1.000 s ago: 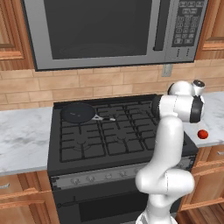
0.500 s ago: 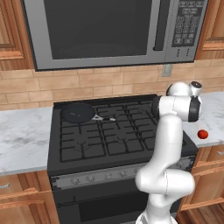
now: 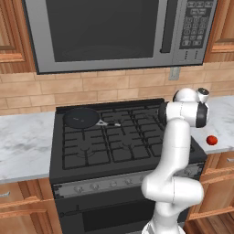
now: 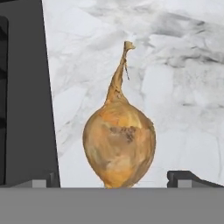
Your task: Place the pan on the rear left burner on the stove. Then place the tomato and the onion in the pan and turn on the rear left burner.
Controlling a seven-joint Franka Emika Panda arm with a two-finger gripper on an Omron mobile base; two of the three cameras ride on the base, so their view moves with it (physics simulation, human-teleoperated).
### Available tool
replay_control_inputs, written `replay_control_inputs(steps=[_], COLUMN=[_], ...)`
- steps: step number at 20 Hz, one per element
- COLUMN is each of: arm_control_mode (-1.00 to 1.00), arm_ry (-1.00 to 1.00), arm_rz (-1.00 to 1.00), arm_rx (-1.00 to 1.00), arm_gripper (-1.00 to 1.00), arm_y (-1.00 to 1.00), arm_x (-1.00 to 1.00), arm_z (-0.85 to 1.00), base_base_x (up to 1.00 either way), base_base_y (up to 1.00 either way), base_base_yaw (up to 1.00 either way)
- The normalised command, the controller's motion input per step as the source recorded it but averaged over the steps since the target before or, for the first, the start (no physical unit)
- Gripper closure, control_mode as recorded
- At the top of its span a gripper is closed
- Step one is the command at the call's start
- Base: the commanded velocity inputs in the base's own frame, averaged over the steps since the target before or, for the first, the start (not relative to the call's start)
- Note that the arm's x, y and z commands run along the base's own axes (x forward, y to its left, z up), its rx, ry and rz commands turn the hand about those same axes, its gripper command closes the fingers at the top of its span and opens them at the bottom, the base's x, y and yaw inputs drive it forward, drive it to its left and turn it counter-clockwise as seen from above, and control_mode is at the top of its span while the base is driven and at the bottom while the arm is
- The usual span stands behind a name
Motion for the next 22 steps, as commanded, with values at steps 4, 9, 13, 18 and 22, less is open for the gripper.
replay_control_inputs(steps=[4,9,13,18,22], arm_control_mode=[-1.0,-1.0,-1.0,-1.0,-1.0], arm_ry=[0.0,0.0,0.0,0.0,0.0], arm_rz=[0.0,0.0,0.0,0.0,0.0], arm_rx=[0.0,0.0,0.0,0.0,0.0], arm_gripper=[-1.0,-1.0,-1.0,1.0,1.0], arm_y=[-0.06,-0.01,0.0,0.0,0.0], arm_x=[0.11,0.17,0.24,0.15,-0.05], arm_z=[-0.24,-0.25,-0.23,-0.24,-0.11], base_base_x=[0.0,0.0,0.0,0.0,0.0], base_base_y=[0.0,0.0,0.0,0.0,0.0], base_base_yaw=[0.0,0.0,0.0,0.0,0.0])
